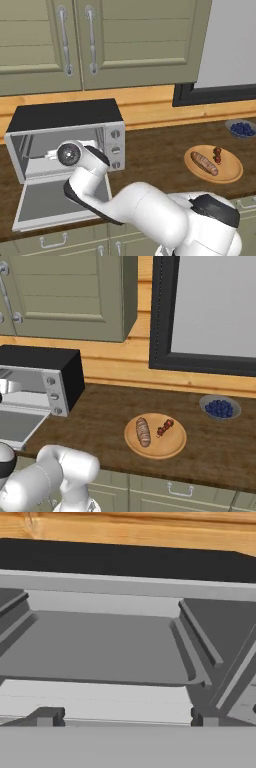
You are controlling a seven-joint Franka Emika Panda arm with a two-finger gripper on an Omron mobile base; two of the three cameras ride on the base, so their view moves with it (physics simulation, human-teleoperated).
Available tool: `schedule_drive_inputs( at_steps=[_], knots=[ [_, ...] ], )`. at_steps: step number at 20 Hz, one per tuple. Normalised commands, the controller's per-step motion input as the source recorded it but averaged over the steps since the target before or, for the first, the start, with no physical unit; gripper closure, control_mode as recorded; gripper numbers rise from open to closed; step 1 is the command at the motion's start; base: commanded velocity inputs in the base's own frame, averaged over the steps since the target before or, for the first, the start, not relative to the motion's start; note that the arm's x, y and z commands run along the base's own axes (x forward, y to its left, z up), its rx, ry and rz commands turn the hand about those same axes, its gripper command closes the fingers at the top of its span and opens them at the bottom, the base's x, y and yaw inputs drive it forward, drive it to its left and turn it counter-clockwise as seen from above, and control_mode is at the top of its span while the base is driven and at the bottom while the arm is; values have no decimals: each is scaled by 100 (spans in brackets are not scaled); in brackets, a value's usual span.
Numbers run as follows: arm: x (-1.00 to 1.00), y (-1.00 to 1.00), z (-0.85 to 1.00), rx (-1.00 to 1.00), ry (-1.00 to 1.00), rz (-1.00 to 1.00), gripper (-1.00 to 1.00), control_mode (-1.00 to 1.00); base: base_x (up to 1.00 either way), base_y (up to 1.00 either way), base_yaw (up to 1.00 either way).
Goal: Pick up the kebab skewer and baguette bread, and place them inside the toaster oven. Close the toaster oven door and start by setting the timer.
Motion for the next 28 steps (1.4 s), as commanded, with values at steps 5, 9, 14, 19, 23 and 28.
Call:
schedule_drive_inputs(
  at_steps=[5,9,14,19,23,28],
  knots=[
    [31,-15,0,8,-3,-8,-100,-100,0,0,0],
    [35,0,0,1,0,0,-100,-100,0,0,0],
    [36,0,0,0,1,0,-100,-100,0,0,0],
    [8,0,-27,0,3,0,-100,-100,0,0,0],
    [0,0,-35,0,3,0,-100,-100,0,0,0],
    [18,0,-2,0,0,0,-100,-100,0,0,0]
  ],
)
